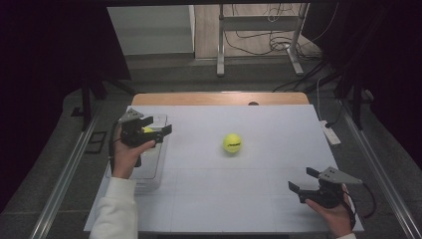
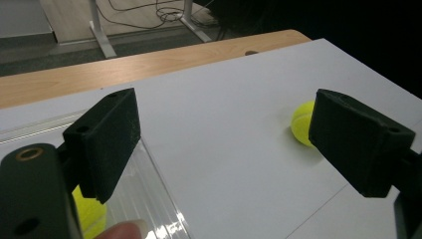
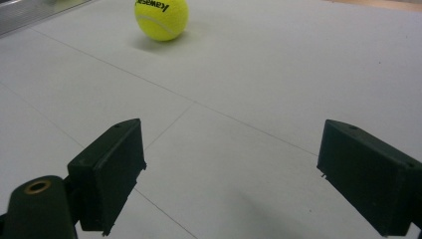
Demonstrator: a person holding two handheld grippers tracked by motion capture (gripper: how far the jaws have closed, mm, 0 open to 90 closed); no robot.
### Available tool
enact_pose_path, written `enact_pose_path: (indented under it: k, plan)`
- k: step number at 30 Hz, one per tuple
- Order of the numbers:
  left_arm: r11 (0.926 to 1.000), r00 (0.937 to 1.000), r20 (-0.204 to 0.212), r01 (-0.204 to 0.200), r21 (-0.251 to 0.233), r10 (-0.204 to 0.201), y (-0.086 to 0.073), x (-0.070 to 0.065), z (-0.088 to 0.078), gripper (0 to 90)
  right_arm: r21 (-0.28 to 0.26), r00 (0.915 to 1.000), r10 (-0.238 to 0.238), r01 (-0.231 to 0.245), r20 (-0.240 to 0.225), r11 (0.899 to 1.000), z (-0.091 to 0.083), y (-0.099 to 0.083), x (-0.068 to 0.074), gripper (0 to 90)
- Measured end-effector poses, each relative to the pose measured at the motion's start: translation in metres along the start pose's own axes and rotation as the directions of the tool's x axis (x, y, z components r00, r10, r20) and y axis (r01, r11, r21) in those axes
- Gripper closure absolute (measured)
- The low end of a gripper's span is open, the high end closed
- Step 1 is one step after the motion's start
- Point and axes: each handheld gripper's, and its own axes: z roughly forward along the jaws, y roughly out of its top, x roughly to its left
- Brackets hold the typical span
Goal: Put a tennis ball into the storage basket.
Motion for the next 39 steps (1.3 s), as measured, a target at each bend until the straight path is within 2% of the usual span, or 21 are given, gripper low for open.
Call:
enact_pose_path:
  k: [11,22,32,39]
  plan:
    - [0.9982,0.9984,0.027,-0.051,0.033,0.05,0.001,-0.017,0.011,13.8,0.0,1.0,0.0,0.0,-0.001,1.0,0.0,0.0,0.001,11.4]
    - [0.9907,0.9929,0.058,-0.108,0.083,0.103,0.002,-0.037,0.031,13.4,-0.001,1.0,0.002,-0.002,0.004,1.0,-0.004,-0.003,0.0,11.4]
    - [0.9869,0.9904,0.064,-0.128,0.098,0.122,0.002,-0.046,0.039,12.7,-0.006,0.9999,0.014,-0.014,0.003,1.0,-0.006,-0.003,0.001,11.4]
    - [0.9849,0.9872,0.088,-0.142,0.1,0.133,0.003,-0.053,0.043,12.8,-0.011,0.9998,0.019,-0.019,-0.003,1.0,-0.006,-0.003,0.0,11.4]
